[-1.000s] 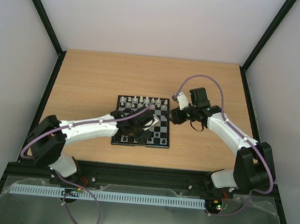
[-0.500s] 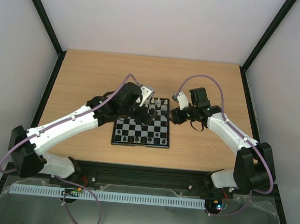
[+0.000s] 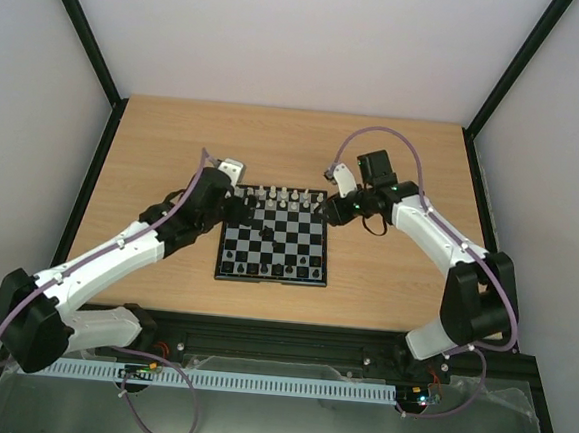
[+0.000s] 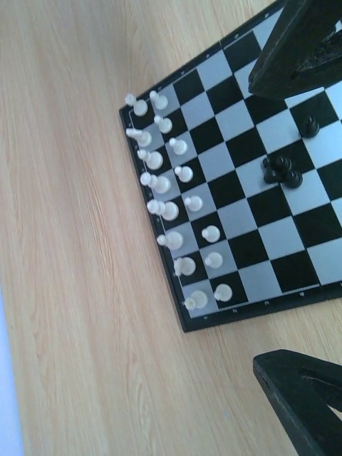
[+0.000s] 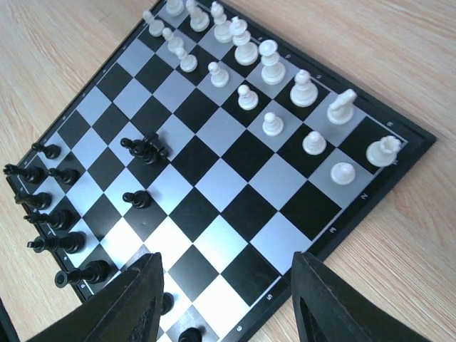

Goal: Set up the chess pieces on the board

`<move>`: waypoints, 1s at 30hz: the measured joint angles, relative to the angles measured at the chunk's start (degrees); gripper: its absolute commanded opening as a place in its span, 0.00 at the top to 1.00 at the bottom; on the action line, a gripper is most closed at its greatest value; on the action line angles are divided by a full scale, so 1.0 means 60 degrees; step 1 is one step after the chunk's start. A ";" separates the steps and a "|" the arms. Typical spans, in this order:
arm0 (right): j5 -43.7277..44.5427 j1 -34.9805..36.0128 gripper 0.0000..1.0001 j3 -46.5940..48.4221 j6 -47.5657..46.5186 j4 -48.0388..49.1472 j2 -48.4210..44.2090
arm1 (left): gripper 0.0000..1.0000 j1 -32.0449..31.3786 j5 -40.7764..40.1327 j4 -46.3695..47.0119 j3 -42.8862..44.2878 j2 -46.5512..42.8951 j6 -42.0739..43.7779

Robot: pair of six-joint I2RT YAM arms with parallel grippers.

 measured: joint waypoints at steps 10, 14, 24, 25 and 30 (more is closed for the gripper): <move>0.1224 0.1785 0.54 0.1355 -0.0747 -0.0772 0.1242 | 0.01 0.0390 -0.1854 0.0178 -0.0262 -0.1672 -0.1158; 0.1574 0.2346 0.59 0.1778 -0.0925 -0.0991 0.1752 | 0.01 0.0761 -0.2448 -0.0127 -0.0138 -0.1596 -0.1311; 0.2051 0.3399 0.65 0.2710 -0.1198 -0.1559 0.3177 | 0.01 0.1596 -0.2142 -0.0557 -0.0732 -0.1242 -0.1042; 0.2095 0.3490 0.65 0.2758 -0.1213 -0.1596 0.3279 | 0.01 0.1708 -0.2138 -0.0576 -0.0732 -0.1224 -0.1056; 0.2430 0.3872 0.65 0.3067 -0.1231 -0.1785 0.3850 | 0.01 0.1942 -0.2193 -0.0685 -0.0732 -0.0896 -0.1217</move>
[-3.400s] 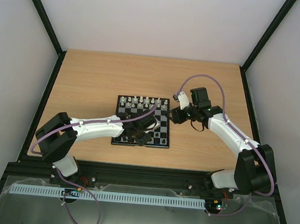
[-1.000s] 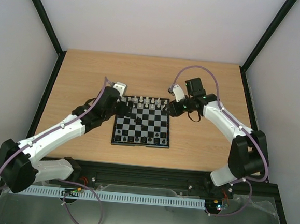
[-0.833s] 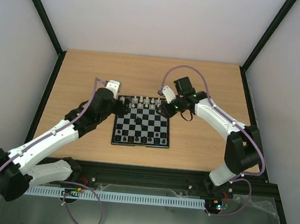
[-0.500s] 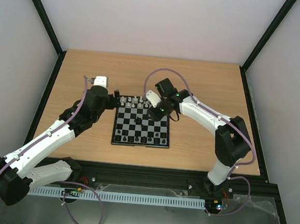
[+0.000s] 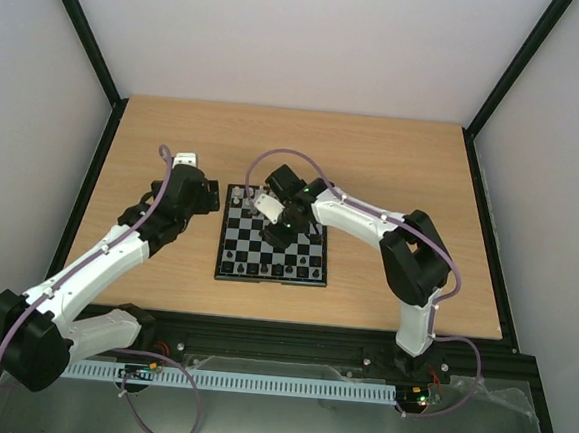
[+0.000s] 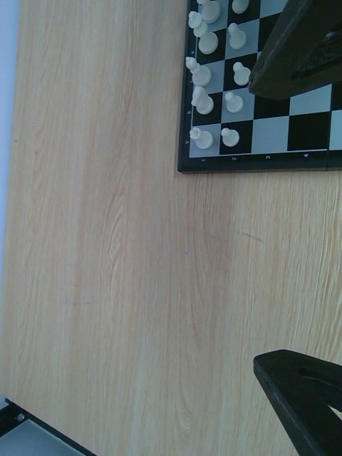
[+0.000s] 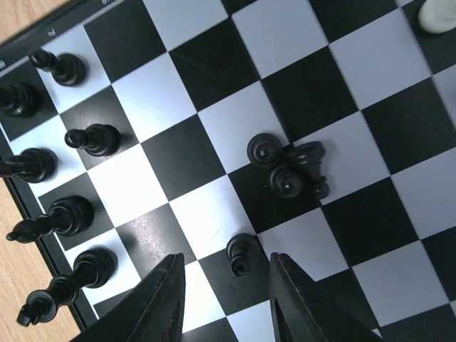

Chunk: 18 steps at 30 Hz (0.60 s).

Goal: Set up the chess pieces on the board

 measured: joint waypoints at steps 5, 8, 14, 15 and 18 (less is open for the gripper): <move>0.0331 0.0168 0.66 0.0029 0.0004 -0.0160 0.0237 | 0.02 0.0000 -0.0007 -0.0033 0.0000 0.0025 -0.0084; 0.0459 0.0171 0.69 0.0066 0.0007 -0.0200 0.0331 | 0.03 0.0000 0.0000 -0.0033 0.0000 -0.0044 -0.0138; 0.0612 0.0171 0.76 0.0120 0.0040 -0.0229 0.0565 | 0.01 0.0000 0.0098 -0.0025 -0.0004 -0.0138 -0.0127; 0.0616 0.0171 0.78 0.0124 0.0044 -0.0233 0.0605 | 0.01 0.0000 0.0142 -0.0022 -0.0004 -0.0138 -0.0106; 0.0623 0.0171 0.84 0.0124 0.0076 -0.0240 0.0688 | 0.02 0.0000 0.0277 -0.0011 -0.0004 -0.0138 -0.0062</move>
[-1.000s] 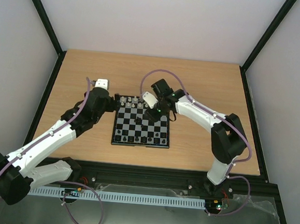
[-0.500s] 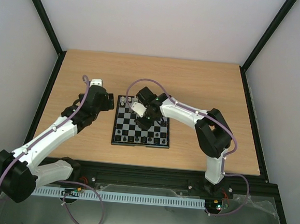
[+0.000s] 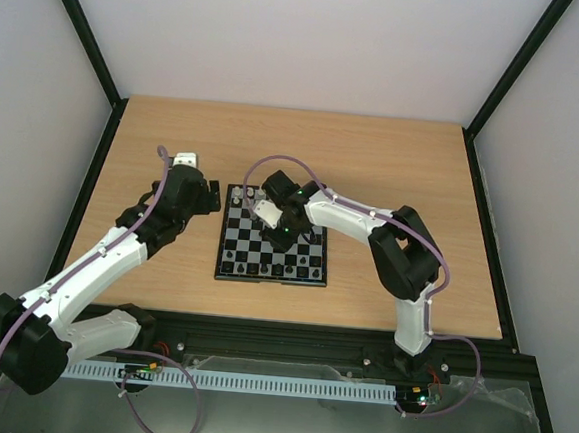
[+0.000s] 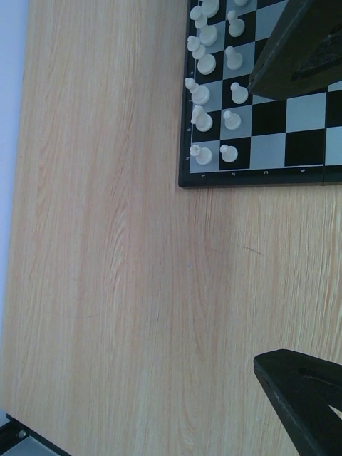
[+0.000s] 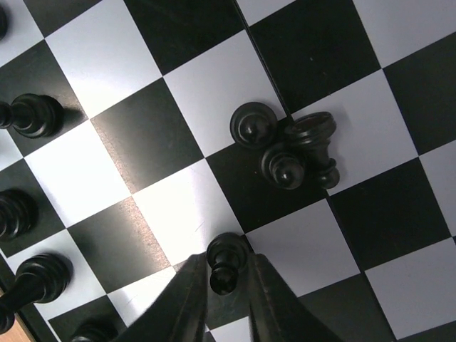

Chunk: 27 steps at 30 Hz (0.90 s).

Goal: Set up the chess pieces on the board

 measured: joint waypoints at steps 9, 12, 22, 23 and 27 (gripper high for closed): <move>-0.0011 0.0000 0.94 0.0033 0.0058 -0.0029 0.0011 | 0.02 0.0000 0.0328 0.0098 -0.0036 -0.0018 0.0182; -0.0004 0.0000 0.95 0.0051 0.0076 -0.0036 0.0011 | 0.02 0.0000 0.0386 0.0135 -0.0036 -0.0018 0.0215; 0.0310 0.0000 0.96 -0.0568 0.0076 -0.0106 -0.0976 | 0.05 0.0000 0.1071 0.0197 -0.0178 -0.0011 0.0535; 0.0342 0.0000 0.96 -0.0699 0.0073 -0.0117 -0.1180 | 0.05 0.0000 0.1147 0.0208 -0.0178 -0.0007 0.0572; 0.0390 0.0000 0.96 -0.1049 0.0073 -0.0153 -0.1654 | 0.05 0.0000 0.1304 0.0211 -0.0178 0.0000 0.0623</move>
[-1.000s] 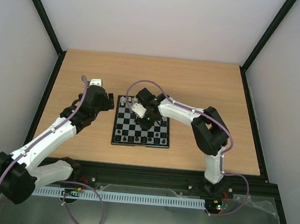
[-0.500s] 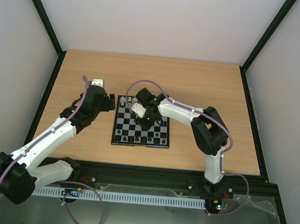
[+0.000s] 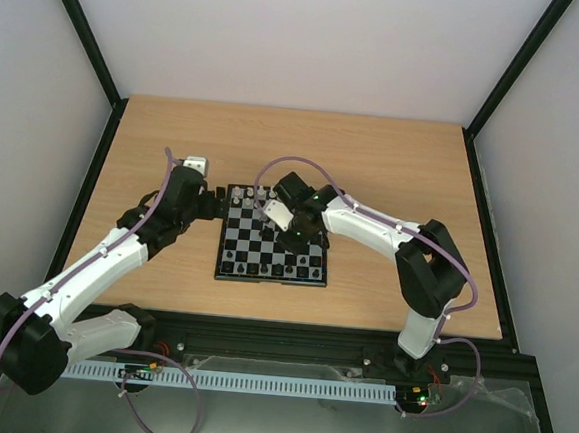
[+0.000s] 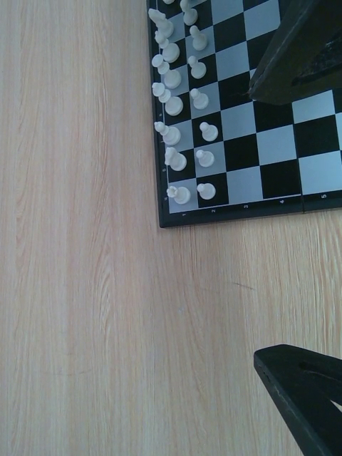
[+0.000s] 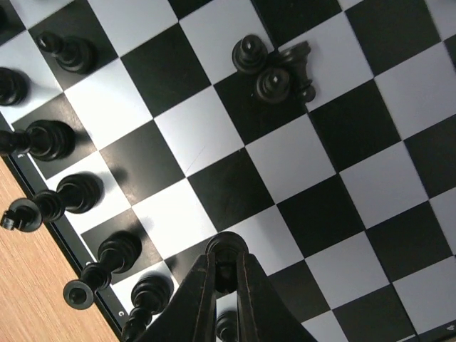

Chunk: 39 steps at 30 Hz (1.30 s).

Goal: Set up the chess pieces on the board

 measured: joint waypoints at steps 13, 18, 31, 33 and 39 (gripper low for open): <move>-0.0178 0.0000 0.96 -0.0361 -0.0109 -0.0193 0.0029 | 0.06 0.0000 0.0350 0.0011 0.0000 0.0076 0.0157; -0.0182 0.0000 0.96 -0.0495 -0.0153 -0.0273 0.0076 | 0.05 0.0000 0.0357 0.0011 0.0000 0.0113 0.0168; -0.0186 0.0000 0.96 -0.0601 -0.0160 -0.0324 0.0266 | 0.05 0.0000 0.0353 0.0007 0.0000 0.0229 0.0168; -0.0186 0.0000 0.95 -0.0619 -0.0160 -0.0324 0.0317 | 0.05 0.0000 0.0357 0.0007 0.0000 0.0244 0.0168; -0.0197 0.0000 0.79 -0.0619 -0.0171 -0.0317 0.0357 | 0.05 0.0000 0.0357 0.0007 0.0000 0.0280 0.0168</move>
